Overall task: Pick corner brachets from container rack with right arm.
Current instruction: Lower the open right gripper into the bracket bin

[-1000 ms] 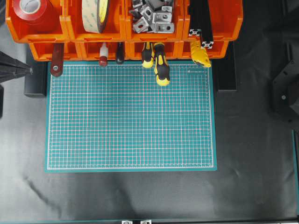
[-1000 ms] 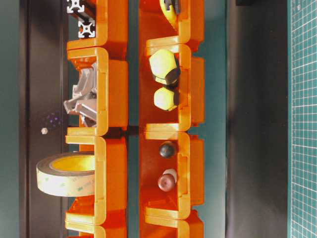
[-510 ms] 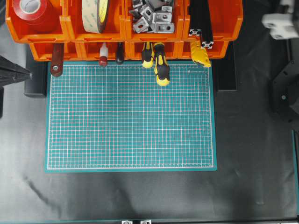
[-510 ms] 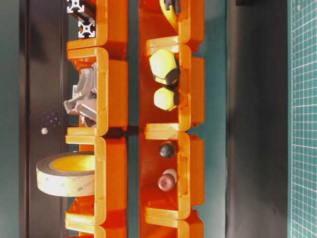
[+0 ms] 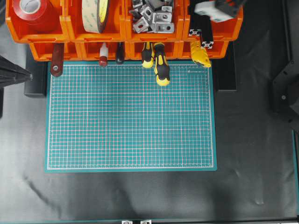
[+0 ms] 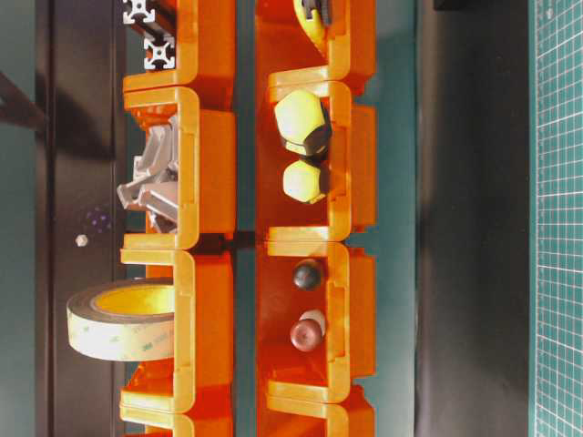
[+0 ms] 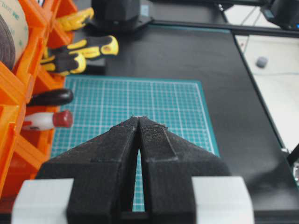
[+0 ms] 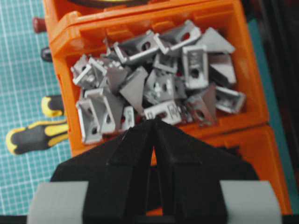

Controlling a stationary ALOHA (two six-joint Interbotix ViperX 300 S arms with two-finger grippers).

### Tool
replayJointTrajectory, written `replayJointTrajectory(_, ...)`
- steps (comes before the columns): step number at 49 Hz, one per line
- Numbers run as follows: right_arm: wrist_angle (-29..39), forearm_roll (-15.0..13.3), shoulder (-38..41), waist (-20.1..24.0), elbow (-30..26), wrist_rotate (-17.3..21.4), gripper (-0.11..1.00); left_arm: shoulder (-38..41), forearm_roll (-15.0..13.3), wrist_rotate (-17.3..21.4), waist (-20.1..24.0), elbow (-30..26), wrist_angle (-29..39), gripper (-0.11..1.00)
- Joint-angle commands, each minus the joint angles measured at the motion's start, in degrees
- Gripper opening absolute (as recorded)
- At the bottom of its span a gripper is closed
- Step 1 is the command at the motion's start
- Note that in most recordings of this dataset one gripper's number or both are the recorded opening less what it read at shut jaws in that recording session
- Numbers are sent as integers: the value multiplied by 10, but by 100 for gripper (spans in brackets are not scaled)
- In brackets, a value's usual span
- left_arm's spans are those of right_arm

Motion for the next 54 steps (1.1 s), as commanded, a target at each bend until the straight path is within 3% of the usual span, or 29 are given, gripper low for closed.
replayJointTrajectory(1,4,-2,4,1,-18,-8,-1,3,2,-1,-1,-19,-3,0)
replayJointTrajectory(9,4,-2,9,1,-15,-12,2,2,2,-1,-1,-18,2,0)
replayJointTrajectory(16,8,-2,27,1,-16,-17,10,2,2,-2,-1,-18,6,0)
replayJointTrajectory(20,25,-2,42,0,-18,-21,26,2,2,-2,-1,-19,6,0)
replayJointTrajectory(28,47,-2,58,0,-19,-28,72,0,2,-2,-1,-19,6,0)
replayJointTrajectory(32,40,-2,61,0,-21,-29,84,0,2,-2,-1,-19,6,0)
replayJointTrajectory(39,37,-7,67,-4,-25,-28,85,1,2,-2,-1,-18,6,0)
replayJointTrajectory(54,41,-46,100,-4,-61,-32,86,0,2,-2,-1,-18,6,0)
